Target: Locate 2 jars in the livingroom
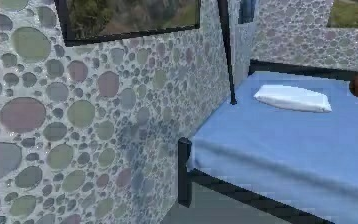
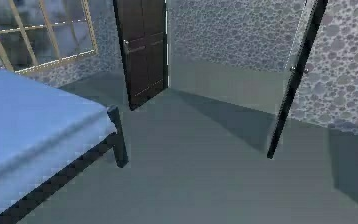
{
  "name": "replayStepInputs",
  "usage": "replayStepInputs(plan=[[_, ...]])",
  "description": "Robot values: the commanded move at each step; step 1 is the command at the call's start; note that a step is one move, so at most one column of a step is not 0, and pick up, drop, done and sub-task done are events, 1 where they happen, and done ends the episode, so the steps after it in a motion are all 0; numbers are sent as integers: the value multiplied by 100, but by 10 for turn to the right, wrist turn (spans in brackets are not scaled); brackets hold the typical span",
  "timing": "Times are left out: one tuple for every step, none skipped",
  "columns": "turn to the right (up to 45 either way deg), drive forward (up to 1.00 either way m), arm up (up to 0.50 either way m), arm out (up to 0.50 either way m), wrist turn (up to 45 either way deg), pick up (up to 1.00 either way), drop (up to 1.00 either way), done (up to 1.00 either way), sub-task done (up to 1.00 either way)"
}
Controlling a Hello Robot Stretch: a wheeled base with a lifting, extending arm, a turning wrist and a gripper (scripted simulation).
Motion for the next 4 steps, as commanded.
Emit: replayStepInputs(plan=[[450, 0, 0, 0, 0, 0, 0, 0, 0], [450, 0, 0, 0, 0, 0, 0, 0, 0], [60, 0, 0, 0, 0, 0, 0, 0, 0], [0, 100, 0, 0, 0, 0, 0, 0, 0]])
